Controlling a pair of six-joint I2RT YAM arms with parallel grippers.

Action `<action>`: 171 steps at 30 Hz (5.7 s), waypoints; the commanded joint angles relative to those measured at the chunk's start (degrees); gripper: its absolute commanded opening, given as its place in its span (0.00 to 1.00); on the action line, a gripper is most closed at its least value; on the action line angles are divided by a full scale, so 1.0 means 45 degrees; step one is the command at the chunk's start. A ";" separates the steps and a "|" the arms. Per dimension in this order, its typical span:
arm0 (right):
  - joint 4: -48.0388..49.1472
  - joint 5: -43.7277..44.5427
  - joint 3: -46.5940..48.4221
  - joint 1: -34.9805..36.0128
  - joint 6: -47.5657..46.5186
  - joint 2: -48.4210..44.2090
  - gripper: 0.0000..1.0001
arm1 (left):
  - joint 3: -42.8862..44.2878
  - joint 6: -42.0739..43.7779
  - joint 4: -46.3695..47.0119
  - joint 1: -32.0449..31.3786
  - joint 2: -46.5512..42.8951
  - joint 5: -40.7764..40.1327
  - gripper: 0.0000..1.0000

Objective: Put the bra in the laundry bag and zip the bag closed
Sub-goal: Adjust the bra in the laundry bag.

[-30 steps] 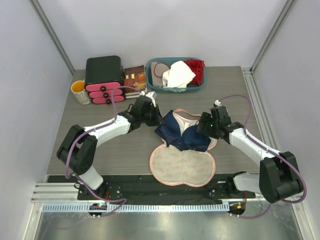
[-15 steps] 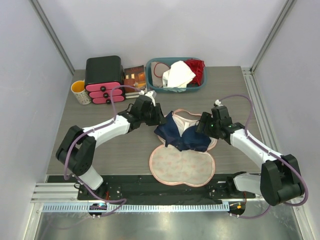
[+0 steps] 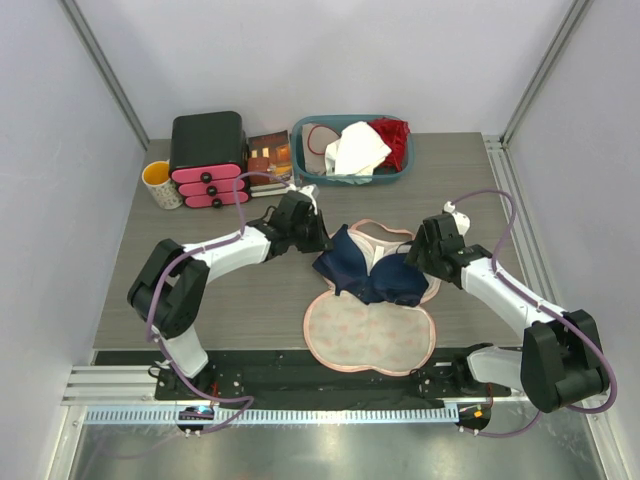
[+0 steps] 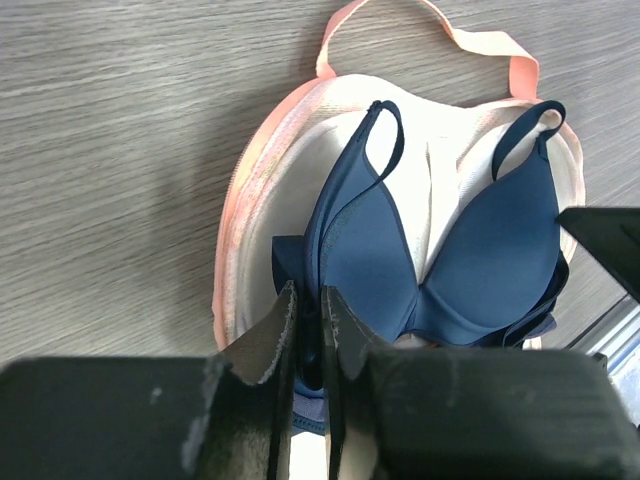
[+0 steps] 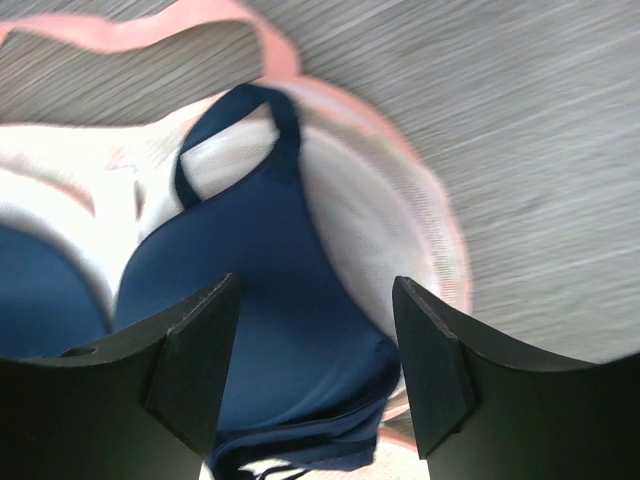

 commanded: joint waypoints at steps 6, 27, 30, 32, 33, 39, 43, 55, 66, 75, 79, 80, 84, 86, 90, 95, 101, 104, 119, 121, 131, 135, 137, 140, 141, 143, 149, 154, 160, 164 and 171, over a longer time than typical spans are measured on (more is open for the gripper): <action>-0.0303 0.2358 0.0600 -0.0484 0.0806 -0.0229 0.49 | 0.0397 -0.0206 0.0608 -0.0182 -0.0296 0.0414 0.09; 0.2080 0.1151 -0.0377 -0.0603 0.1412 0.3346 0.01 | 0.0650 -0.0753 0.1311 -0.0553 0.0542 0.0765 0.08; 0.1847 0.1090 -0.0240 -0.0603 0.1199 0.3113 0.01 | 0.0885 -0.0792 0.1330 -0.0709 0.0778 0.0785 0.08; 0.1439 0.1110 0.0032 -0.0603 0.1003 0.2859 0.01 | 0.0924 -0.0831 0.1486 -0.0768 0.0992 0.0746 0.08; 0.1262 0.1187 0.0150 -0.0603 0.0925 0.2607 0.01 | 0.0944 -0.0851 0.1545 -0.0807 0.1070 0.0726 0.08; 0.0167 0.1228 0.0892 -0.0564 0.0398 0.1707 0.03 | 0.1470 -0.0422 0.1487 -0.0846 0.1989 0.0414 0.08; -0.0594 0.1635 0.1516 -0.0291 -0.0071 0.1180 0.11 | 0.1589 -0.0148 0.1253 -0.0846 0.1912 0.0258 0.13; -0.2236 0.3180 0.2826 0.1350 -0.0873 0.0339 0.26 | 0.0769 0.0907 -0.0427 -0.0691 -0.0568 -0.1909 0.57; -0.2138 0.2790 0.2768 0.2053 -0.0834 -0.0013 0.28 | -0.0188 0.0185 -0.0038 0.0929 -0.0551 -0.0623 0.32; -0.2061 0.2206 0.2690 0.2229 -0.0834 -0.0033 0.28 | 0.0105 -0.0010 0.0741 0.1243 0.1225 0.1621 0.28; -0.1613 0.1639 0.2612 0.2658 -0.0736 0.0065 0.29 | -0.0208 -0.0265 0.1466 0.1205 0.1422 0.2151 0.29; -0.1515 0.1521 0.2612 0.2949 -0.0736 0.0220 0.29 | -0.0247 -0.0304 0.1544 0.1204 0.1461 0.2307 0.30; -0.1085 0.1091 0.2690 0.3556 -0.0717 0.0631 0.32 | -0.0208 -0.0518 0.2032 0.1204 0.1774 0.2873 0.30; -0.0889 0.0837 0.2806 0.3713 -0.0658 0.0787 0.33 | -0.0170 -0.0636 0.2306 0.1205 0.1969 0.3030 0.30; -0.0597 0.0719 0.3099 0.4259 -0.0677 0.1410 0.33 | -0.0052 -0.0734 0.2424 0.1107 0.2340 0.3148 0.30; -0.0362 0.0289 0.3626 0.4670 -0.0814 0.2134 0.34 | -0.0150 -0.1104 0.2989 0.1048 0.2595 0.3285 0.24; -0.0342 0.0231 0.3862 0.5042 -0.0892 0.2643 0.34 | -0.0657 -0.1318 0.3478 0.1048 0.2069 0.3128 0.13; -0.0186 0.0095 0.3764 0.5120 -0.0951 0.2760 0.35 | -0.0775 -0.1398 0.3557 0.1048 0.1873 0.3032 0.03; 0.1103 -0.0765 0.4233 0.6818 -0.3958 0.4694 0.66 | -0.2063 -0.0734 0.1702 0.1048 -0.0256 0.1586 0.00; 0.1357 -0.0882 0.4174 0.6897 -0.4037 0.4733 0.63 | -0.2239 -0.0714 0.1721 0.1048 -0.0354 0.1507 0.00; 0.1534 0.0795 0.4311 0.6878 -0.3686 0.5455 0.17 | -0.2806 -0.0636 0.1546 0.1048 -0.1135 0.1274 0.00; 0.1514 0.1382 0.4292 0.6878 -0.3880 0.5261 0.08 | -0.3117 -0.0480 0.1350 0.1048 -0.1545 0.1019 0.00; 0.1456 0.1559 0.4350 0.6878 -0.4075 0.5202 0.08 | -0.3235 -0.0460 0.1330 0.1048 -0.1624 0.0960 0.00; 0.1144 0.2084 0.4584 0.6878 -0.4505 0.5124 0.08 | -0.3450 -0.0402 0.1253 0.1048 -0.1761 0.0785 0.00; 0.1065 0.2299 0.4584 0.6897 -0.4583 0.5104 0.08 | -0.3509 -0.0382 0.1194 0.1048 -0.1877 0.0746 0.00; 0.0967 0.2536 0.4604 0.6858 -0.4779 0.5123 0.08 | -0.3587 -0.0304 0.1116 0.1048 -0.1975 0.0571 0.00; 0.1006 0.0588 0.4468 0.6858 -0.4449 0.4403 0.23 | -0.3607 -0.0304 0.1057 0.1048 -0.2112 0.0687 0.00; 0.0928 -0.0607 0.3765 0.7209 -0.4349 0.3153 0.45 | -0.3626 -0.0265 0.1037 0.1048 -0.2288 0.0706 0.00; 0.1571 -0.1936 0.2476 0.7249 -0.4739 0.2505 0.67 | -0.3705 -0.0284 0.1018 0.1048 -0.2444 0.0784 0.00; 0.1826 -0.2094 0.2455 0.7268 -0.5130 0.3169 0.72 | -0.3646 -0.0284 0.1018 0.1048 -0.2464 0.0863 0.00; 0.2099 -0.1995 0.2631 0.7288 -0.5853 0.3873 0.67 | -0.3626 -0.0245 0.0667 0.1048 -0.2620 0.0902 0.00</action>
